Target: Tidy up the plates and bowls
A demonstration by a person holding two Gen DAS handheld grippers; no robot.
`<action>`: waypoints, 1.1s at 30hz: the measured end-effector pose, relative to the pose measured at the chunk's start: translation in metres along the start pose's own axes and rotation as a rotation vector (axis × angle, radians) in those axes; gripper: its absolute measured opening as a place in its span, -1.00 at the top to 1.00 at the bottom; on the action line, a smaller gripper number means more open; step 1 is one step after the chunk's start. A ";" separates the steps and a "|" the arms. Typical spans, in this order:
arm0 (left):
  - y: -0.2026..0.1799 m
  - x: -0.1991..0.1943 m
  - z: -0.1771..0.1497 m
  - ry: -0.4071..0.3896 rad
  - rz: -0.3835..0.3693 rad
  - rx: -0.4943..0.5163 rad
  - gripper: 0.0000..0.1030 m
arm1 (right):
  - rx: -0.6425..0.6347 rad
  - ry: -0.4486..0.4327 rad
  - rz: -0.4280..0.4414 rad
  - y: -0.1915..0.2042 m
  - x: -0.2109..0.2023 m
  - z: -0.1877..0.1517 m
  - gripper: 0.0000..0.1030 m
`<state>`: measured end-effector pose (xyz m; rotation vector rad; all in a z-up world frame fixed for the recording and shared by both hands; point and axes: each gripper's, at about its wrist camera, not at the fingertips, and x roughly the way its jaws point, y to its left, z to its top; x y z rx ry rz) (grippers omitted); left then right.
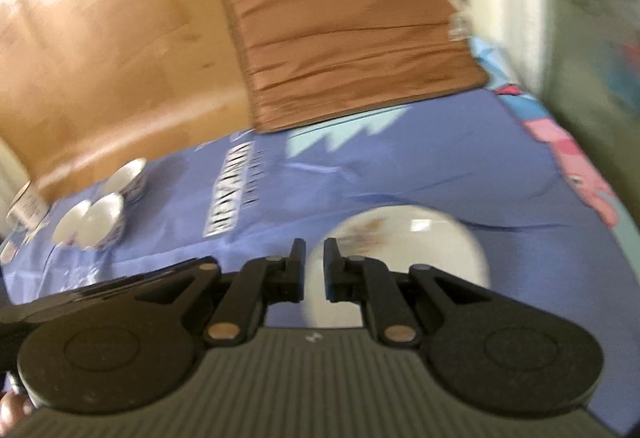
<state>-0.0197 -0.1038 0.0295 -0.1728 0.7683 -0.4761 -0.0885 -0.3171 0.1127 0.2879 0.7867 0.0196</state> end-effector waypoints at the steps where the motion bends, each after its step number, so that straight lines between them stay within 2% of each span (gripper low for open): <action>1: 0.009 -0.004 -0.002 -0.006 0.014 0.000 0.68 | -0.017 0.008 0.014 0.009 0.004 -0.001 0.75; 10: 0.071 -0.032 -0.013 -0.048 0.110 0.028 0.52 | -0.111 0.104 0.119 0.082 0.051 -0.014 0.75; 15: 0.100 -0.046 -0.010 -0.093 0.154 0.025 0.45 | -0.143 0.060 0.160 0.108 0.070 -0.024 0.74; 21: 0.140 -0.047 -0.020 -0.125 0.192 -0.066 0.46 | -0.058 0.093 0.219 0.118 0.105 -0.034 0.75; 22: 0.144 -0.048 -0.025 -0.156 0.178 -0.072 0.45 | -0.049 0.099 0.223 0.119 0.111 -0.036 0.75; 25: 0.144 -0.050 -0.026 -0.166 0.169 -0.070 0.31 | -0.054 0.044 0.239 0.122 0.111 -0.042 0.76; 29: 0.142 -0.049 -0.028 -0.169 0.151 -0.055 0.26 | -0.048 -0.076 0.262 0.115 0.106 -0.059 0.75; 31: 0.142 -0.050 -0.027 -0.169 0.145 -0.057 0.26 | -0.044 -0.128 0.242 0.113 0.100 -0.060 0.58; 33: 0.143 -0.050 -0.028 -0.169 0.135 -0.064 0.26 | -0.019 -0.127 0.257 0.109 0.100 -0.058 0.53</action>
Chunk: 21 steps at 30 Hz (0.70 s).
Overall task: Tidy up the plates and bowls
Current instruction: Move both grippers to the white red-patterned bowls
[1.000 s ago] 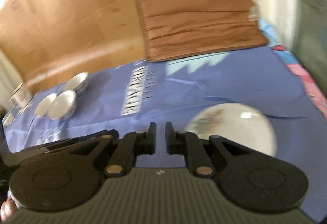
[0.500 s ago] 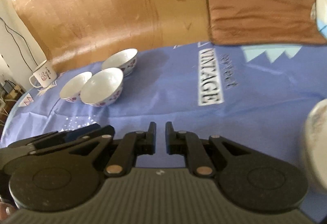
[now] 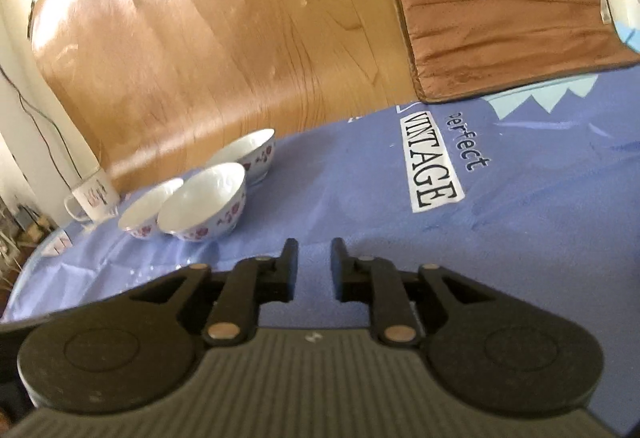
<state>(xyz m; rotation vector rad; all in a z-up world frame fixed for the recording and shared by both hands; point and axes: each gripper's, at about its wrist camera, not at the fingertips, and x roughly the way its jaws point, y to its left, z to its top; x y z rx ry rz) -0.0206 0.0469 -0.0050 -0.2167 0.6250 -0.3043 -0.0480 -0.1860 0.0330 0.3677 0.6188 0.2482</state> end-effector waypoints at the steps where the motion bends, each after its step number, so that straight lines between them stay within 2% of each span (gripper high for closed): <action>1: 0.001 0.000 0.000 0.000 -0.003 -0.004 0.26 | 0.009 0.017 0.003 -0.002 0.002 0.001 0.53; 8: 0.012 -0.007 0.002 -0.021 -0.012 -0.067 0.26 | -0.009 0.040 0.002 0.004 0.006 -0.001 0.53; 13: 0.045 -0.019 0.017 -0.053 -0.029 -0.255 0.24 | -0.031 0.068 -0.007 0.010 0.009 0.003 0.53; 15: 0.053 -0.023 0.025 -0.064 -0.024 -0.290 0.24 | -0.053 0.082 0.002 0.016 0.011 0.010 0.53; 18: 0.055 -0.019 0.039 -0.052 -0.011 -0.284 0.12 | -0.058 0.062 0.015 0.026 0.016 0.028 0.45; 21: 0.053 -0.001 0.050 0.006 -0.008 -0.275 0.05 | -0.035 0.054 0.047 0.033 0.028 0.044 0.38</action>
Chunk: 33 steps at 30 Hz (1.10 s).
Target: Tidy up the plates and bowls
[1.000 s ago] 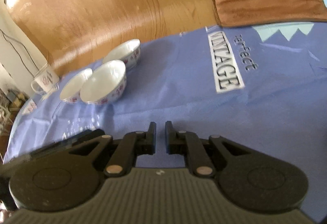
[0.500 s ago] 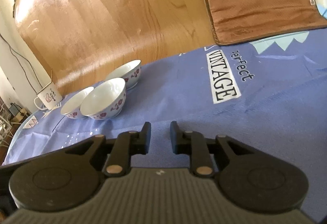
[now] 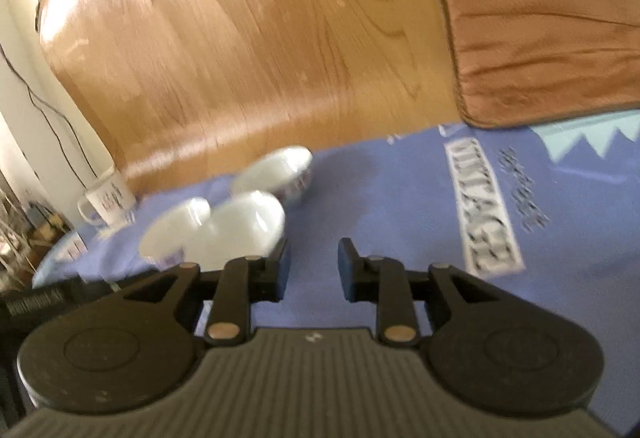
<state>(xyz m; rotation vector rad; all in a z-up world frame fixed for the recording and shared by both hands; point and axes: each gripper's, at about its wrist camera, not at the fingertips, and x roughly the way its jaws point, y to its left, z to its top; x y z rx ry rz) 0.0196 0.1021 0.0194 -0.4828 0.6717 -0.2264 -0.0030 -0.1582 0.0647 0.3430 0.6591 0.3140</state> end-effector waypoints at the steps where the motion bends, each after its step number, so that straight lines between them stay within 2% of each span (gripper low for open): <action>1: -0.002 0.009 0.003 0.024 0.010 0.004 0.05 | 0.000 0.003 0.006 0.003 0.005 0.004 0.36; 5: 0.000 0.031 0.010 0.071 0.011 -0.039 0.08 | -0.003 0.031 0.011 0.012 0.029 0.013 0.35; 9: 0.000 0.041 0.011 0.071 0.003 -0.056 0.40 | 0.011 0.076 0.004 0.013 0.051 0.011 0.36; 12: -0.001 0.046 0.010 0.085 -0.009 -0.054 0.69 | 0.032 0.120 0.019 0.013 0.063 0.010 0.82; 13: -0.002 0.045 0.008 0.085 0.003 -0.046 0.75 | 0.044 0.130 0.029 0.012 0.063 0.009 0.84; 17: -0.010 0.034 -0.002 0.095 -0.030 -0.047 0.78 | 0.023 0.105 0.014 0.018 0.041 0.004 0.87; 21: -0.036 0.025 -0.016 0.105 -0.067 0.003 0.78 | 0.001 0.052 -0.025 0.015 0.009 -0.005 0.87; 25: -0.073 0.035 -0.027 0.151 -0.120 0.060 0.78 | 0.041 0.001 -0.076 -0.007 -0.022 -0.010 0.86; 29: -0.120 0.054 -0.036 0.180 -0.157 0.150 0.78 | 0.069 -0.064 -0.163 -0.037 -0.048 -0.011 0.86; 33: -0.149 0.078 -0.044 0.256 -0.186 0.166 0.78 | 0.133 -0.090 -0.245 -0.073 -0.061 -0.007 0.86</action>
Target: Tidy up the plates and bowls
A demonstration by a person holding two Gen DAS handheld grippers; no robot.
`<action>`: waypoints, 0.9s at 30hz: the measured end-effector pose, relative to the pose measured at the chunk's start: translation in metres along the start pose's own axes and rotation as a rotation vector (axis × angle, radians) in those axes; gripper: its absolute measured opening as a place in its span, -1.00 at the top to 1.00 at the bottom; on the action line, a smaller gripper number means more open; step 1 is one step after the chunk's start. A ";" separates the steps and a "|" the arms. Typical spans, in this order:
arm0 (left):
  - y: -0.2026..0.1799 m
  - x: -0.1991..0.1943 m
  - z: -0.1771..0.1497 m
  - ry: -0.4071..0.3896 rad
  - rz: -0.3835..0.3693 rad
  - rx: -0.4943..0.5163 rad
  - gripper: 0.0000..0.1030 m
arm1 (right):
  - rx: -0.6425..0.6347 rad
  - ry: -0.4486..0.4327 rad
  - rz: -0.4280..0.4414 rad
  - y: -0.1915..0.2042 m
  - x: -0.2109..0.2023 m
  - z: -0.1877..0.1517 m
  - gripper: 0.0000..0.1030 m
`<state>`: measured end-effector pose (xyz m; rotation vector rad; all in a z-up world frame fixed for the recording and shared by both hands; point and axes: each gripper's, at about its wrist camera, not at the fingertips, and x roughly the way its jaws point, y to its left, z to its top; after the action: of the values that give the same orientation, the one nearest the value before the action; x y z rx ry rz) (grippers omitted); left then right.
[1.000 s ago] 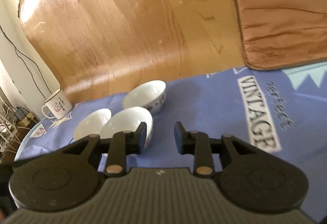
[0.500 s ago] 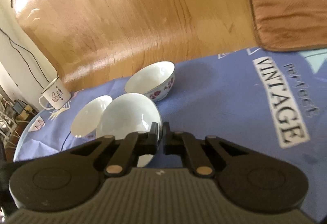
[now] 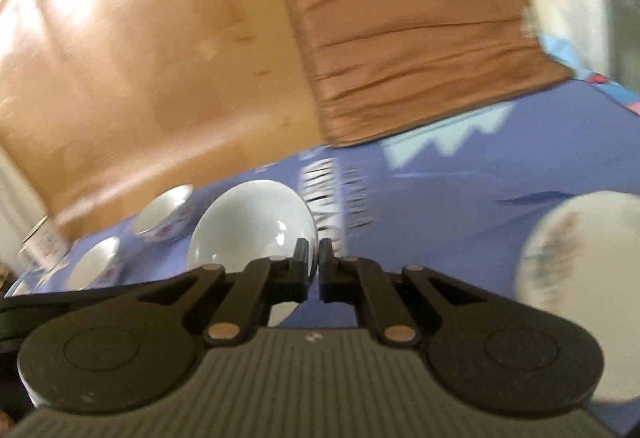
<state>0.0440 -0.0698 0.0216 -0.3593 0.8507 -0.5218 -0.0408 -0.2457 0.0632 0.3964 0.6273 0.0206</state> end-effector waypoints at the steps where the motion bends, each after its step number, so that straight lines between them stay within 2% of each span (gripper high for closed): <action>1: -0.003 0.006 0.000 0.017 -0.006 -0.007 0.78 | 0.005 -0.001 -0.013 -0.006 0.000 0.002 0.85; 4: -0.011 0.010 -0.003 0.023 0.002 -0.001 0.78 | 0.010 -0.005 -0.038 -0.021 -0.001 0.001 0.85; 11: -0.017 0.022 0.004 0.032 0.031 0.010 0.78 | 0.028 -0.010 -0.031 -0.028 0.009 0.000 0.83; 18: -0.020 0.033 0.014 0.035 0.037 0.005 0.74 | 0.036 -0.029 -0.051 -0.029 0.016 0.003 0.72; 19: -0.019 0.032 0.015 0.031 0.038 0.006 0.73 | 0.041 -0.041 -0.049 -0.030 0.015 0.002 0.61; 22: -0.018 0.032 0.016 0.030 0.041 0.001 0.75 | 0.024 -0.076 -0.050 -0.028 0.015 0.001 0.49; 27: -0.016 0.029 0.017 0.028 0.038 -0.015 0.76 | 0.008 -0.054 -0.028 -0.025 0.019 0.000 0.51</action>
<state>0.0690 -0.0975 0.0221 -0.3496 0.8869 -0.4866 -0.0285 -0.2659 0.0432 0.3951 0.5792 -0.0191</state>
